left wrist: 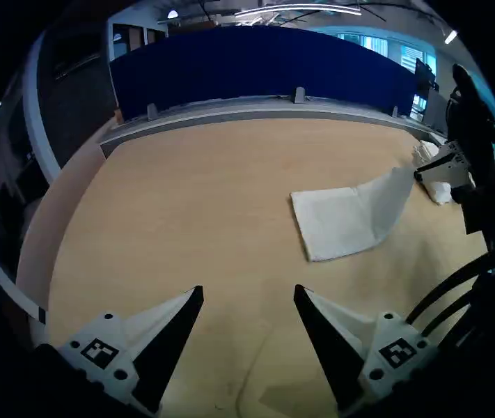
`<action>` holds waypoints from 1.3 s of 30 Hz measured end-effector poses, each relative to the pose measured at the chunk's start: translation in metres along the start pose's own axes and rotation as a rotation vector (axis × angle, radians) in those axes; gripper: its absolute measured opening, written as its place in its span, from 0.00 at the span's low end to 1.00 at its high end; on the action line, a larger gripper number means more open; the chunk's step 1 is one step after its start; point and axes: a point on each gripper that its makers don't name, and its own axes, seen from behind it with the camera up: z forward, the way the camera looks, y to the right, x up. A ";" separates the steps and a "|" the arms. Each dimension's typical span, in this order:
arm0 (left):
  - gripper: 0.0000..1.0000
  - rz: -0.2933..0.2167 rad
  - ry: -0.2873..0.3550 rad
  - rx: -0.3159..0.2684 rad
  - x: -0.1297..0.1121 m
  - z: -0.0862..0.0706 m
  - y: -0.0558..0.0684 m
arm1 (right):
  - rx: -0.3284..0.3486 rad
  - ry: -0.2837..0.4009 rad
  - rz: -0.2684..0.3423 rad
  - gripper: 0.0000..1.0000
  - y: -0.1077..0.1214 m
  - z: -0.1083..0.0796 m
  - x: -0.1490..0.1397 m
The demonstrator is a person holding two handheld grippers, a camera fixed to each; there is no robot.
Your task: Fold towel
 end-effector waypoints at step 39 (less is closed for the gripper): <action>0.97 -0.075 0.032 0.050 -0.005 -0.025 -0.029 | 0.295 -0.068 -0.119 0.07 -0.165 0.138 0.022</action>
